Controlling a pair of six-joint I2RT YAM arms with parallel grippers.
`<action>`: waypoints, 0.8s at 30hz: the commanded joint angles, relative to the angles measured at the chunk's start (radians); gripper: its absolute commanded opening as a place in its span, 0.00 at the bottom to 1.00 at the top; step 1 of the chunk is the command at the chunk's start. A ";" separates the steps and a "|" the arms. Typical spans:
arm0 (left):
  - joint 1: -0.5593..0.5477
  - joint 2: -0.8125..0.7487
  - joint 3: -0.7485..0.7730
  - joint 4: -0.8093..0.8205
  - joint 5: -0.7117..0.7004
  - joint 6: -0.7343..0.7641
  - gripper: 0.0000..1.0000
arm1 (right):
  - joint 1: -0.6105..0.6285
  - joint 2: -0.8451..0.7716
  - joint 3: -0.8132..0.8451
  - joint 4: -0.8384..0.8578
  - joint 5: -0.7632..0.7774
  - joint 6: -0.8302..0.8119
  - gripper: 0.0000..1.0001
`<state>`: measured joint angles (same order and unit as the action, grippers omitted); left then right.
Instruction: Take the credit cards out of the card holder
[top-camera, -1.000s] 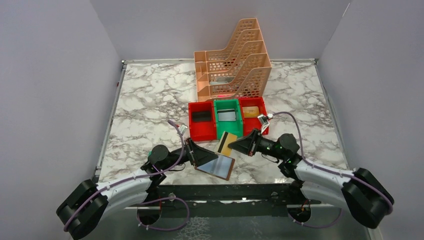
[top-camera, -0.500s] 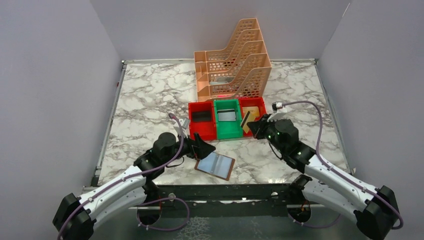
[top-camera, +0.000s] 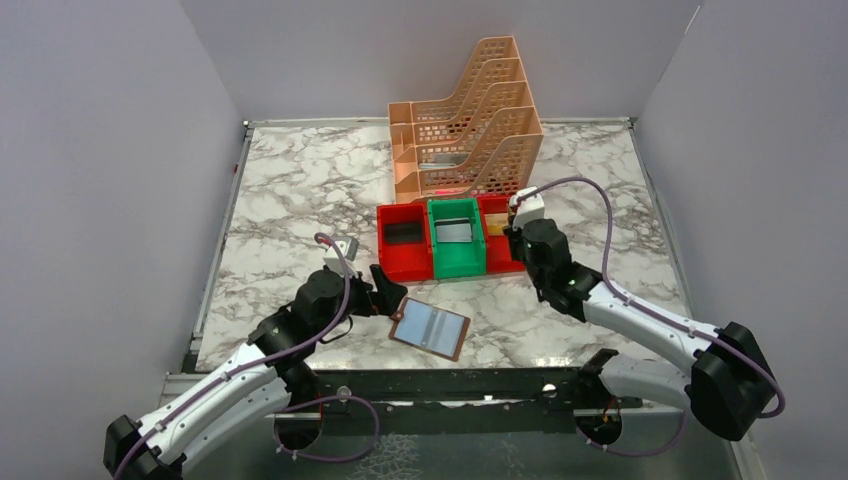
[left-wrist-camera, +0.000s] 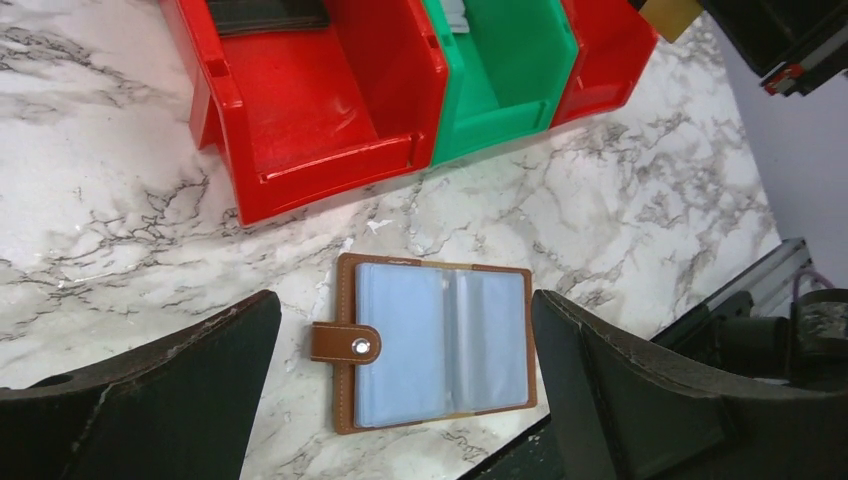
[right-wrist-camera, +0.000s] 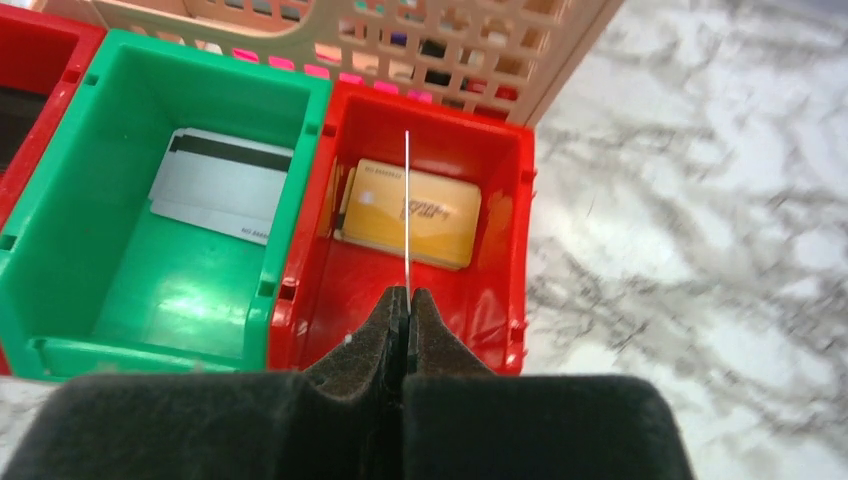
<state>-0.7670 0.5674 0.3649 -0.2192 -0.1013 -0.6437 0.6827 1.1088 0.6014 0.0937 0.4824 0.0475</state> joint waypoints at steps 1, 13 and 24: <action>0.003 -0.073 -0.008 0.017 -0.035 -0.018 0.99 | 0.003 0.014 -0.042 0.270 -0.036 -0.320 0.01; 0.002 -0.052 -0.013 0.021 -0.031 -0.009 0.99 | -0.006 0.284 -0.009 0.404 -0.025 -0.680 0.01; 0.002 -0.013 -0.001 0.051 0.052 0.032 0.99 | -0.090 0.381 0.004 0.447 -0.160 -0.765 0.01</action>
<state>-0.7670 0.5385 0.3603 -0.2192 -0.1154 -0.6399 0.6098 1.4536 0.5751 0.4877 0.3882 -0.6571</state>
